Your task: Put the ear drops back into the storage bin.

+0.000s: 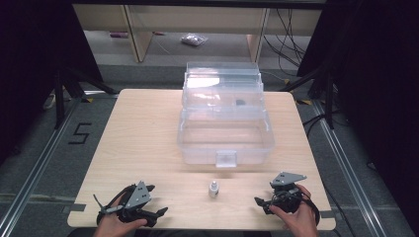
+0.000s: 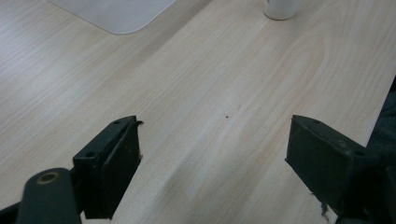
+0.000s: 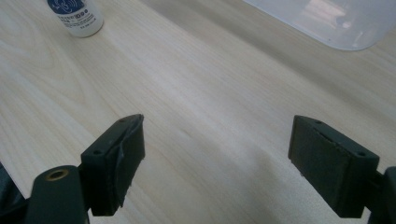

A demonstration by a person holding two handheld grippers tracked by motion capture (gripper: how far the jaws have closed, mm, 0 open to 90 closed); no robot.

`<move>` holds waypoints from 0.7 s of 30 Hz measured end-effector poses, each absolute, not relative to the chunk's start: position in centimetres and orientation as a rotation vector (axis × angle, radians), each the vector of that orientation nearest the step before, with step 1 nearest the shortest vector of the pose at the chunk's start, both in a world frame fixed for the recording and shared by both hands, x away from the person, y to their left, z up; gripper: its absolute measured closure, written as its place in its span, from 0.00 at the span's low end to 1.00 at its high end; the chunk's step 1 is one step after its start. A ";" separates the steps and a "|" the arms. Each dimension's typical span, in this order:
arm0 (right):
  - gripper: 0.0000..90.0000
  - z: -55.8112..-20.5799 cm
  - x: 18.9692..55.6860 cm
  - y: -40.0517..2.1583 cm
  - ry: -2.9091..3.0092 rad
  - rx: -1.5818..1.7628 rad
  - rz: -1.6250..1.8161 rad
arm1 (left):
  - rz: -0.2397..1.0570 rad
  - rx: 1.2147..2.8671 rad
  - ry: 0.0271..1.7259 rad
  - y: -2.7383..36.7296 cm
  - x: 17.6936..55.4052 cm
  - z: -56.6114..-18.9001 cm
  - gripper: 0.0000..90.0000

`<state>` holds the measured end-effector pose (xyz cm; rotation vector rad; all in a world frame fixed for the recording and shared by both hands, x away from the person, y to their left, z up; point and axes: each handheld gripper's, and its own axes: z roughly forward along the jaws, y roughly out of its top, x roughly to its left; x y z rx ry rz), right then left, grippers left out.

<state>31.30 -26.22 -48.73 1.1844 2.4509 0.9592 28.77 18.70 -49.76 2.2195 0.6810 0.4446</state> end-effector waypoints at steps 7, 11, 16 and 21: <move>0.24 -48.1 31.6 -26.2 2.515 1.163 0.909 | 0.435 2.211 0.681 18.7 28.7 -49.8 0.19; 0.25 -47.8 31.6 -25.8 2.537 1.136 0.890 | 0.444 2.210 0.688 18.7 28.7 -49.8 0.19; 0.27 -46.8 31.7 -24.9 2.593 1.124 0.840 | 0.445 2.207 0.691 18.7 28.8 -49.8 0.19; 0.28 -45.6 31.9 -23.8 2.658 1.079 0.784 | 0.435 2.202 0.711 18.7 28.7 -49.9 0.19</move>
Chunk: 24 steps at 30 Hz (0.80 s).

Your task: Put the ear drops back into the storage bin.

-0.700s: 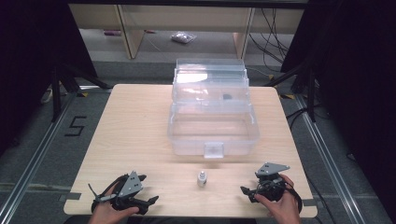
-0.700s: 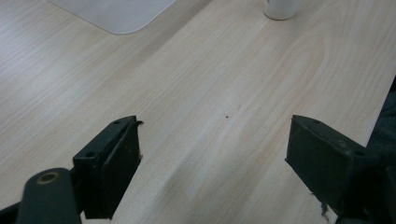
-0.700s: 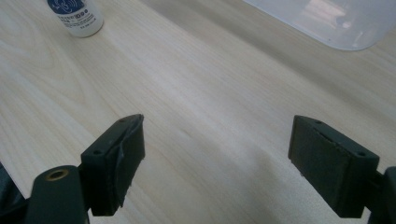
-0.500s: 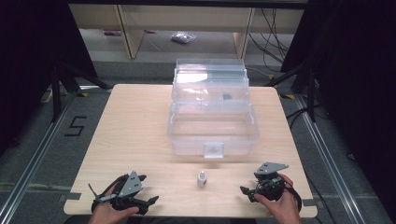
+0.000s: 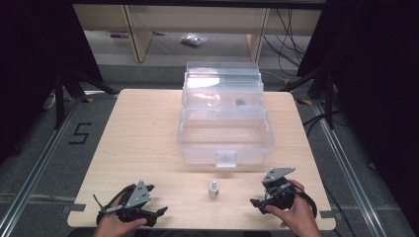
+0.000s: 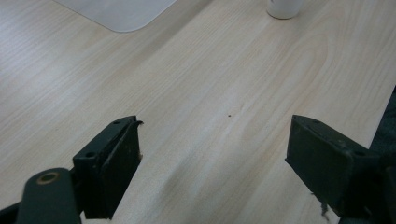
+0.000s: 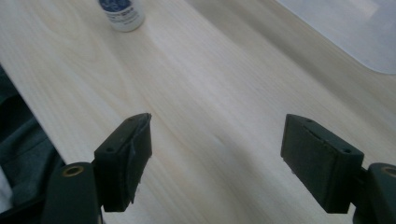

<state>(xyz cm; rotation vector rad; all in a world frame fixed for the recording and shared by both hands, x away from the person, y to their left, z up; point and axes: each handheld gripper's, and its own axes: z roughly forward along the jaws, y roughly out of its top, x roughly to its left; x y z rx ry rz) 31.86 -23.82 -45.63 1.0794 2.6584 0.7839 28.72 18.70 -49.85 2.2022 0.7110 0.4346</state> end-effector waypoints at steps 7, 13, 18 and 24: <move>0.32 -44.8 32.1 -22.5 2.705 1.015 0.749 | 0.439 2.202 0.705 18.7 28.7 -49.9 0.19; 0.33 -44.3 32.1 -21.5 2.762 0.928 0.738 | 0.443 2.206 0.697 18.8 28.8 -49.9 0.19; 0.34 -44.2 32.2 -20.7 2.779 0.896 0.725 | 0.440 2.203 0.700 18.8 28.8 -49.8 0.19; 0.34 -44.2 32.5 -19.8 2.813 0.839 0.721 | 0.434 2.197 0.702 18.7 28.8 -49.9 0.19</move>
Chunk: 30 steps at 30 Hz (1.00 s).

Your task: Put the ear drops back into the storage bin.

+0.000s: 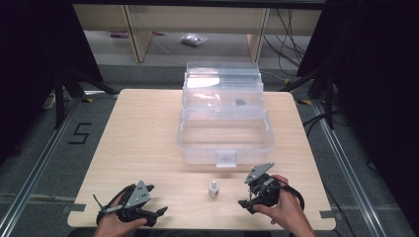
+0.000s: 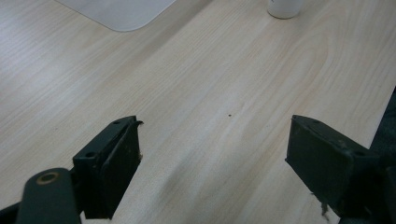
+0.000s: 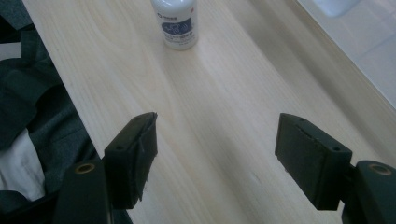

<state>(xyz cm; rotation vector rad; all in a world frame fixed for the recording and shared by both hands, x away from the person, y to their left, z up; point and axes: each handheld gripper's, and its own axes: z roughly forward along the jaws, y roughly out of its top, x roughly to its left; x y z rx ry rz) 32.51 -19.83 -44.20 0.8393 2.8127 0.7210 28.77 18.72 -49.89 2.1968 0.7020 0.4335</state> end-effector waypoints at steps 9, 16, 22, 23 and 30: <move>0.34 -44.0 32.7 -18.5 2.839 0.810 0.705 | 0.440 2.206 0.700 18.8 28.8 -49.9 0.19; 0.34 -44.1 33.0 -17.5 2.868 0.742 0.699 | 0.437 2.203 0.701 18.8 28.8 -49.8 0.19; 0.34 -43.8 33.3 -16.4 2.888 0.709 0.680 | 0.440 2.204 0.700 18.8 28.8 -49.8 0.19; 0.34 -43.7 33.4 -16.1 2.890 0.708 0.672 | 0.440 2.203 0.700 18.8 28.8 -49.9 0.19; 0.34 -43.7 33.8 -15.1 2.910 0.682 0.652 | 0.437 2.206 0.701 18.8 28.8 -49.8 0.19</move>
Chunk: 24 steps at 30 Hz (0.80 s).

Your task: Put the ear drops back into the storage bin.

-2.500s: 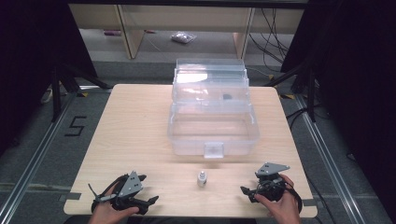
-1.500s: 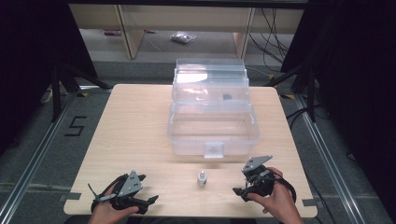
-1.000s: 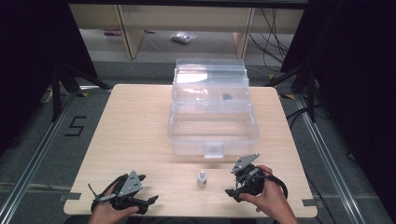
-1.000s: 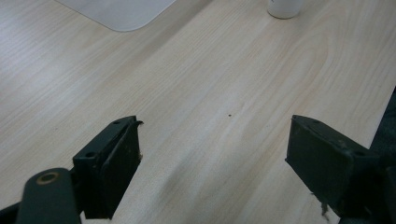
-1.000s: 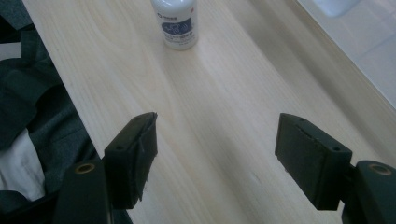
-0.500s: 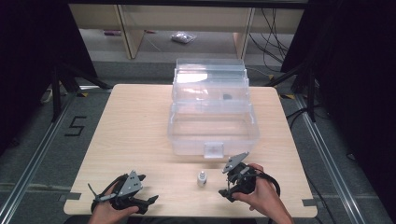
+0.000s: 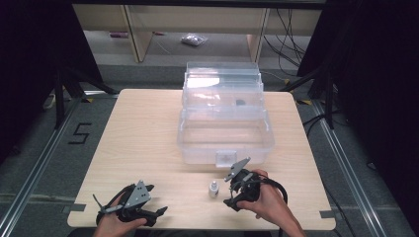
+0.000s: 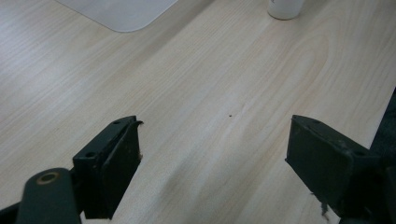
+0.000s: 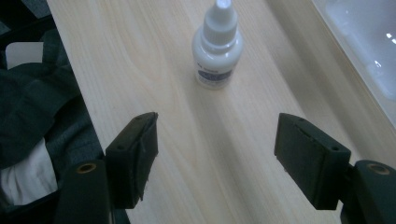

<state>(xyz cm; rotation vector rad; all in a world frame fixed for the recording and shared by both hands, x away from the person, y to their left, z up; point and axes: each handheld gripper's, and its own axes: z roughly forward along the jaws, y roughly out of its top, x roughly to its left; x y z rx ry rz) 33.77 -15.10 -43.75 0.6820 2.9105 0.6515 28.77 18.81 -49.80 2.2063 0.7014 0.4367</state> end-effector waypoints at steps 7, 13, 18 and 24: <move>0.35 -43.8 34.1 -14.0 2.925 0.653 0.614 | 0.435 2.207 0.700 18.8 28.8 -49.8 0.19; 0.36 -44.0 34.8 -13.1 2.936 0.657 0.588 | 0.438 2.203 0.700 18.8 28.8 -49.8 0.19; 0.37 -44.1 35.2 -12.3 2.938 0.640 0.573 | 0.444 2.215 0.692 18.8 28.8 -49.8 0.19; 0.39 -44.3 35.6 -11.6 2.958 0.612 0.562 | 0.438 2.211 0.693 18.8 28.8 -49.8 0.19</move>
